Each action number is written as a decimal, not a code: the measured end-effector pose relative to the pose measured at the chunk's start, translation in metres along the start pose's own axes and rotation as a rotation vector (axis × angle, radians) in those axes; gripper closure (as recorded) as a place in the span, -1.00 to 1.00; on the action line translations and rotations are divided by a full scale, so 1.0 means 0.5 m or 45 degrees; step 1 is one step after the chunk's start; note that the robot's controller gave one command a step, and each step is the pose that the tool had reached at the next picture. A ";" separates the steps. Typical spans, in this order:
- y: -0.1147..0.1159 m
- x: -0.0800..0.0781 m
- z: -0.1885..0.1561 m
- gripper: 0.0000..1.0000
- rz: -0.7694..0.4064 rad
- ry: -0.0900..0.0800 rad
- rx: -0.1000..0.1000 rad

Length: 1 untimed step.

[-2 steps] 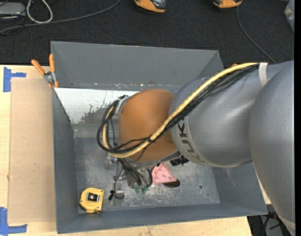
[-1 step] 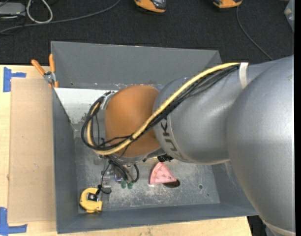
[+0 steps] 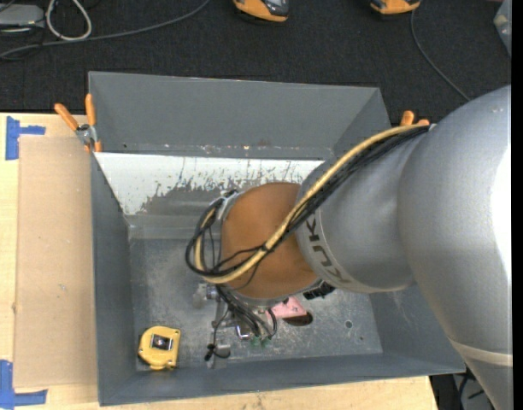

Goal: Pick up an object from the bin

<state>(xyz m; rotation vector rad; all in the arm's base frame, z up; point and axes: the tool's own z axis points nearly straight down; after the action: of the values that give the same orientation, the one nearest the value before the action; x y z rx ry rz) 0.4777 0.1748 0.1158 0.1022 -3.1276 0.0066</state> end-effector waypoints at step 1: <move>-0.075 0.008 0.061 -1.00 0.009 0.000 0.000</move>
Offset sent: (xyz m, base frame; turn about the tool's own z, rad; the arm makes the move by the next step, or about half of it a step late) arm -0.0016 -0.0929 -0.0150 -0.0609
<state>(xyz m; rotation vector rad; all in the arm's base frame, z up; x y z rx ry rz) 0.4760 0.1371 0.0856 0.0913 -3.1280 0.0065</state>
